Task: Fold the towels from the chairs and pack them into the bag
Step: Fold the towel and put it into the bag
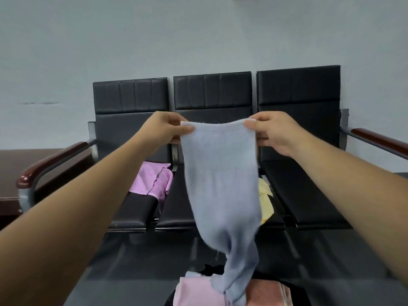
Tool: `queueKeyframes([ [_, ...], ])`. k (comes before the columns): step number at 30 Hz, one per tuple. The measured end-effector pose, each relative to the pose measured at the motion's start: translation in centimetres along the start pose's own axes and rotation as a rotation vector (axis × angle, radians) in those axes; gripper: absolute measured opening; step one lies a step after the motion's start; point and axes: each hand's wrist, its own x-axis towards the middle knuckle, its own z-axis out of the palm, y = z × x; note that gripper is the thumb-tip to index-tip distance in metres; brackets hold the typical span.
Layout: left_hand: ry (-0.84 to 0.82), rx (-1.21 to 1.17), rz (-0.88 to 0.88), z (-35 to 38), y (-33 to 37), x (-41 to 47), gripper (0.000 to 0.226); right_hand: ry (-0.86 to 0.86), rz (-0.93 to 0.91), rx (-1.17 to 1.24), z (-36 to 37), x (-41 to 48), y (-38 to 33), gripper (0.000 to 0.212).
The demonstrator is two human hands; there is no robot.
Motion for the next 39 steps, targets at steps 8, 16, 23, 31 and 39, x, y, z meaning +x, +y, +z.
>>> queueKeyframes([
  [8, 0.015, -0.190, 0.098, 3.6, 1.4, -0.8, 0.007, -0.298, -0.063, 0.168, 1.9, -0.8, 0.4, 0.009],
  [16, -0.062, -0.456, 0.021, 4.9, -0.9, -1.2, 0.017, -0.192, -0.053, 0.160, 3.7, -1.1, 0.2, 0.008],
  [23, -0.489, -0.229, -0.252, 8.6, -8.6, -5.7, 0.027, -0.125, -0.014, 0.493, 2.5, 0.6, -0.9, 0.017],
  [31, -0.423, -0.573, -0.385, 10.5, -10.8, -6.1, 0.044, 0.249, 0.223, 0.083, 1.7, 2.3, 5.8, 0.008],
  [39, -0.186, -0.800, -0.299, 10.9, -10.0, -3.5, 0.048, -0.093, 0.693, 0.285, 2.7, -0.2, 13.5, 0.057],
])
